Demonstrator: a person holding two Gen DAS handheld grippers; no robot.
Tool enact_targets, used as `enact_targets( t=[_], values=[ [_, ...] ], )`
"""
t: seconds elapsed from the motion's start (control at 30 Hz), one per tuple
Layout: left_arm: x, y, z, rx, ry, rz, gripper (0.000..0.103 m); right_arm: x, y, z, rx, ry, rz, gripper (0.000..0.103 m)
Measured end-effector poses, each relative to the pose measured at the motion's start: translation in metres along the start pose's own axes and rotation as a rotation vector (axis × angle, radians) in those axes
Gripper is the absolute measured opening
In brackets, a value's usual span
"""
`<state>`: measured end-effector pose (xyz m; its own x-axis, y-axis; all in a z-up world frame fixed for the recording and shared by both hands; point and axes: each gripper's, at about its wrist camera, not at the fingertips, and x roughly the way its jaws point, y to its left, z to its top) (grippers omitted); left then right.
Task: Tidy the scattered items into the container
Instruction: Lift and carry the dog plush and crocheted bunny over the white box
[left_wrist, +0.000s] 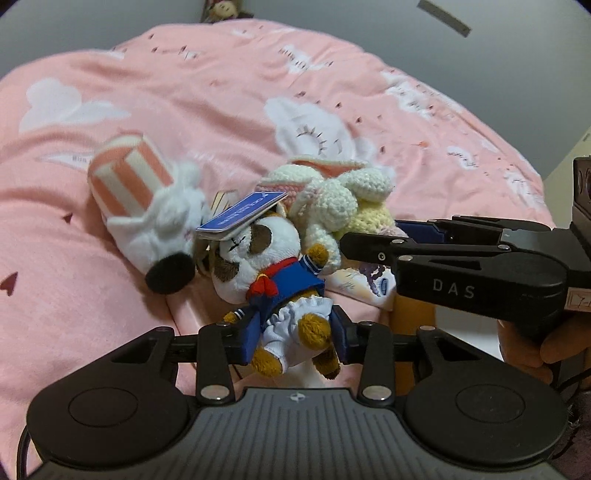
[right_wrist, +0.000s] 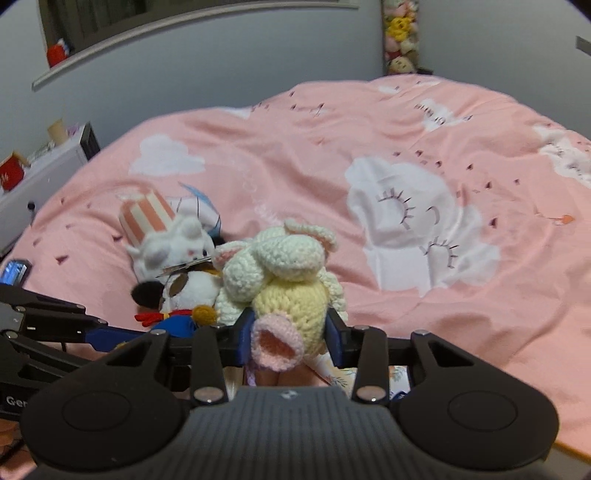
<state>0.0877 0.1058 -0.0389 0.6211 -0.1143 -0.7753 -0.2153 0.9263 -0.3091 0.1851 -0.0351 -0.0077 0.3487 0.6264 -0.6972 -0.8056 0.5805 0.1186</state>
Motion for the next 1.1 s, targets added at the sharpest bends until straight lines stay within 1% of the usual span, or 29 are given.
enact_targets(
  t=[0.13, 0.23, 0.37, 0.5, 0.7, 0.83, 0.93, 1.1],
  values=[
    [-0.023, -0.013, 0.000, 0.051, -0.073, -0.041, 0.045, -0.030, -0.002, -0.002, 0.037, -0.068, -0.039, 0.042],
    [-0.038, -0.024, -0.001, 0.090, -0.112, -0.049, 0.045, -0.057, -0.003, -0.004, 0.071, -0.126, -0.060, 0.042],
    [-0.051, -0.041, -0.002, 0.141, -0.152, -0.078, 0.045, -0.090, -0.011, -0.011, 0.116, -0.184, -0.114, 0.042],
    [-0.056, -0.057, -0.004, 0.200, -0.181, -0.090, 0.045, -0.125, -0.024, -0.029, 0.182, -0.224, -0.163, 0.042],
    [-0.052, -0.082, -0.012, 0.298, -0.168, -0.151, 0.045, -0.167, -0.042, -0.069, 0.343, -0.225, -0.220, 0.042],
    [-0.043, -0.102, -0.016, 0.367, -0.134, -0.211, 0.045, -0.182, -0.050, -0.095, 0.445, -0.210, -0.242, 0.042],
    [-0.030, -0.117, -0.017, 0.417, -0.088, -0.272, 0.045, -0.184, -0.053, -0.109, 0.485, -0.190, -0.282, 0.042],
    [-0.001, -0.135, -0.021, 0.464, 0.008, -0.326, 0.045, -0.181, -0.061, -0.127, 0.537, -0.140, -0.320, 0.042]
  ],
)
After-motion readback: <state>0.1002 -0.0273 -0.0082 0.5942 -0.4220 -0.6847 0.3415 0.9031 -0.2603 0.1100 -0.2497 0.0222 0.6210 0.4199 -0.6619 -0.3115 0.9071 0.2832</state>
